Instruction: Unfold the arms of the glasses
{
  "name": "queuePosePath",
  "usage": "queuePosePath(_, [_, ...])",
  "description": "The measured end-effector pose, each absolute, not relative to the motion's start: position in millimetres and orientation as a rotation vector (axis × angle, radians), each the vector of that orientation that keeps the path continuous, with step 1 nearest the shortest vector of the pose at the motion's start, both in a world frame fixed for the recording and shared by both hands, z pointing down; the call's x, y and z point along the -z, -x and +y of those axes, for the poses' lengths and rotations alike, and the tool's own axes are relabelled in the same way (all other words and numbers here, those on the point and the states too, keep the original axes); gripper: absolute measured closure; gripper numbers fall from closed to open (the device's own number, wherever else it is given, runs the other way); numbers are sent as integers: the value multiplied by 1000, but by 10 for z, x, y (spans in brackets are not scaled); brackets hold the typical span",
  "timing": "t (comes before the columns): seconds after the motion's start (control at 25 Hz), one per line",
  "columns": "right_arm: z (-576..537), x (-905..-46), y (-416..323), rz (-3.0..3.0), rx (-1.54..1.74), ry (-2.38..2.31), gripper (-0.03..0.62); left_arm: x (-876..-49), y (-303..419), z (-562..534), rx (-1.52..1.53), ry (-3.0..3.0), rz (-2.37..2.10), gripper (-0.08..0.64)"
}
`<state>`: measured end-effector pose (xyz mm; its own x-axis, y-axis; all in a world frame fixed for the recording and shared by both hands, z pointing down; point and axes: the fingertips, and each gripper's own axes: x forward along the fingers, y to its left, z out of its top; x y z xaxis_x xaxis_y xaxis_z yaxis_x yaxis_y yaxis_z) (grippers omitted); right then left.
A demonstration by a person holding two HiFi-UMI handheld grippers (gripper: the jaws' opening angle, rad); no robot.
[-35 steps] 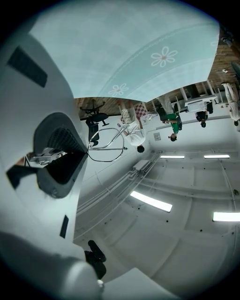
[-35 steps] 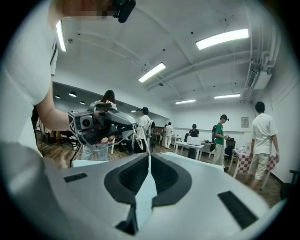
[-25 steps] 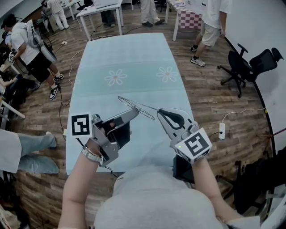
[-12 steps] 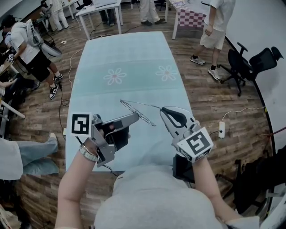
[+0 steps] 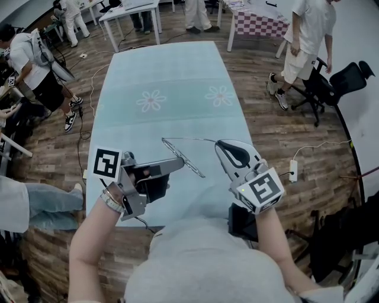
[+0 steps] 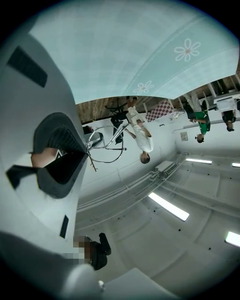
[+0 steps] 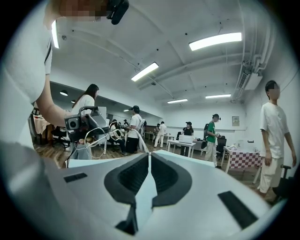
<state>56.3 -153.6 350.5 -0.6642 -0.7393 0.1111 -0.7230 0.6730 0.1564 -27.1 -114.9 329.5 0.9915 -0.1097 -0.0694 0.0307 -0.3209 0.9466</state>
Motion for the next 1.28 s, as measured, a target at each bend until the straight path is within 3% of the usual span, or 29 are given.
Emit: queuePosePath(1.28, [-1588,-3394,-745,-2705,173,-1261,571,-3574,242,-712,-222,-1852,122,551])
